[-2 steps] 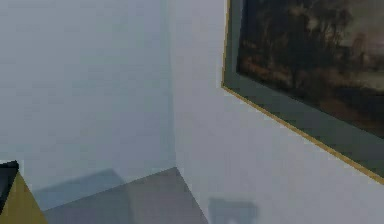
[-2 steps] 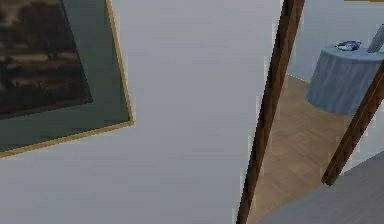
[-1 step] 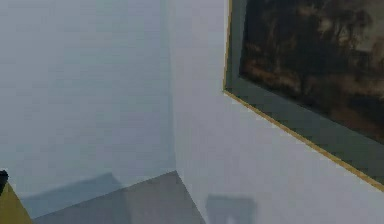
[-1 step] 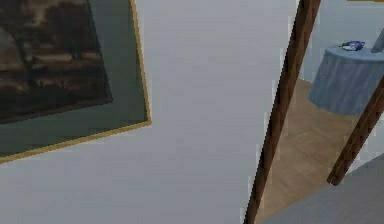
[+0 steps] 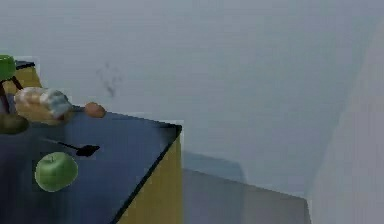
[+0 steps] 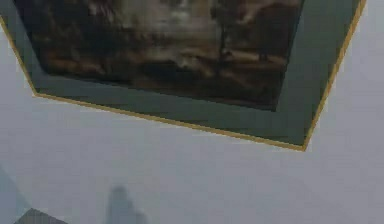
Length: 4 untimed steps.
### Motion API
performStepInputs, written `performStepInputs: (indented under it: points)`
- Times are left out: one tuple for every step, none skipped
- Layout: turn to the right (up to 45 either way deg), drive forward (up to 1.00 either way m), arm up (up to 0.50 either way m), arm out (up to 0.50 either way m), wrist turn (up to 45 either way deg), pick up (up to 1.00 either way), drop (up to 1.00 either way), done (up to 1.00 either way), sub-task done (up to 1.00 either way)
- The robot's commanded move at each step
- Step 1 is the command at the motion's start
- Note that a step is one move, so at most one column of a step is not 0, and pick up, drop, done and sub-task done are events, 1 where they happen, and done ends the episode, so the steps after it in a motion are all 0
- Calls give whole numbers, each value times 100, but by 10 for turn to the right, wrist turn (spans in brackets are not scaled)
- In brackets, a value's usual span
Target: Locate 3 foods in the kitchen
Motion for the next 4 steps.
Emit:
performStepInputs:
  points:
    - [-420,0,0,0,0,0,0,0,0]
    - [0,0,0,0,0,0,0,0,100]
    - [-450,0,0,0,0,0,0,0,0]
    - [-450,0,0,0,0,0,0,0,0]
